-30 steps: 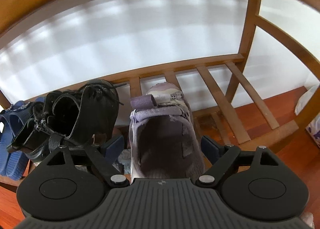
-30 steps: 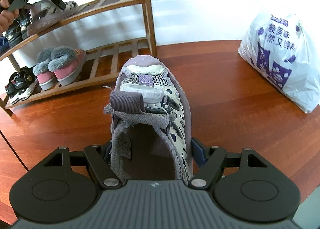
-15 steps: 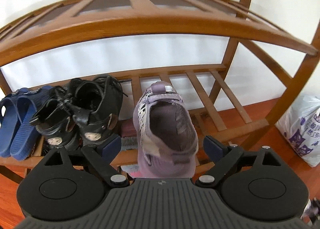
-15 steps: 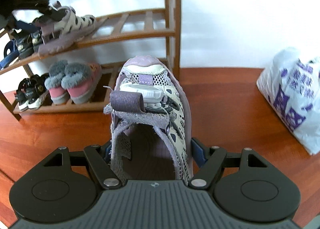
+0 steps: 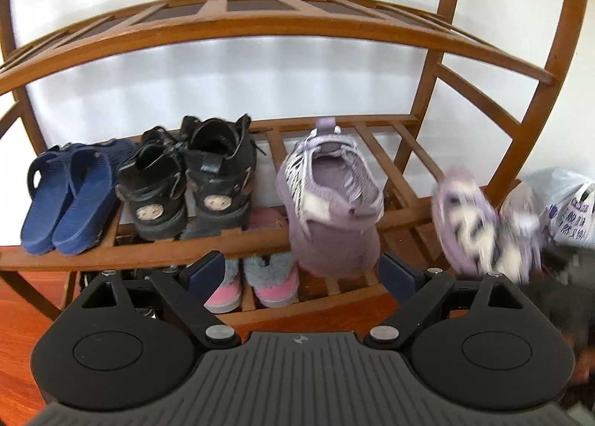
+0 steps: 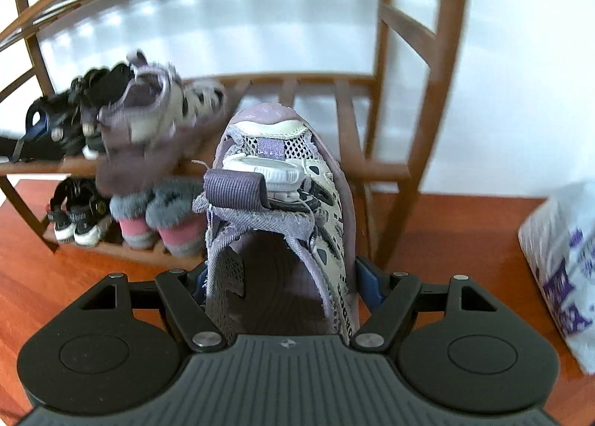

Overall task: Organize scattered shoes
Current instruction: 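Lower the lavender sneakers beside the black boots and open both grippers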

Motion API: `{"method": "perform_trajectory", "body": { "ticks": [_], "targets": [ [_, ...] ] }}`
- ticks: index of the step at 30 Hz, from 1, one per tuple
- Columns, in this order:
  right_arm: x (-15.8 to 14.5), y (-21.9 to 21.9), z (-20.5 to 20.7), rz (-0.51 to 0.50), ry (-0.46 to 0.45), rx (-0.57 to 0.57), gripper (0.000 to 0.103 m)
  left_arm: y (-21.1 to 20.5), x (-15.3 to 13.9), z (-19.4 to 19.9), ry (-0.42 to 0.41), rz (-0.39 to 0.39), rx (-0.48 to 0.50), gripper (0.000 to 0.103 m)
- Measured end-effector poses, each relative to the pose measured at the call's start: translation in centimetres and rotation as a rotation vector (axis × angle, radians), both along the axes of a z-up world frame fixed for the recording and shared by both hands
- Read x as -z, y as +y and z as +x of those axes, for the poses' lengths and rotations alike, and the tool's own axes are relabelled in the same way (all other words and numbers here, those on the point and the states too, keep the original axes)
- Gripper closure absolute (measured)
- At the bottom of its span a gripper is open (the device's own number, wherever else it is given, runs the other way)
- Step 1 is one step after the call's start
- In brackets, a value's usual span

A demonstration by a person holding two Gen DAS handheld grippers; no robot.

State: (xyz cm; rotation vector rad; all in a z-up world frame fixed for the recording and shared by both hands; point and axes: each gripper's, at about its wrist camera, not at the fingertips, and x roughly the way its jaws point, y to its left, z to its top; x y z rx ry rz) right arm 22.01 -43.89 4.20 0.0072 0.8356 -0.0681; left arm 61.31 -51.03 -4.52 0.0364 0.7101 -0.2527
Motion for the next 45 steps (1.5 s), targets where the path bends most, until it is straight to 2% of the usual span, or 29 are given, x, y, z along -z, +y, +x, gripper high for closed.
{"method": "perform_trajectory", "body": {
  "ticks": [11, 21, 25, 29, 32, 45],
  "targets": [
    [-0.2, 2.2, 8.4, -0.048, -0.003, 0.008, 0.024, 1.8, 3.2, -0.6, 0.057, -0.018, -0.017, 0.012],
    [1.2, 2.5, 12.7, -0.106, 0.049, 0.024, 0.023, 2.3, 4.7, 0.8, 0.083, -0.043, -0.009, 0.012],
    [1.3, 2.4, 13.0, -0.108, 0.044, 0.028, 0.023, 2.2, 5.1, 1.3, 0.09, -0.055, -0.004, 0.012],
    [0.9, 3.2, 12.6, -0.166, 0.015, 0.009, 0.02, 1.9, 5.1, 1.4, 0.087, -0.06, 0.009, 0.012],
    [0.4, 3.3, 11.8, -0.172, 0.002, -0.004, 0.018, 1.8, 5.0, 1.4, 0.079, -0.068, 0.016, 0.012],
    [-1.5, 3.3, 5.2, -0.105, -0.064, -0.003, 0.018, 1.7, 4.1, 1.0, 0.044, -0.097, 0.046, 0.014]
  ]
}}
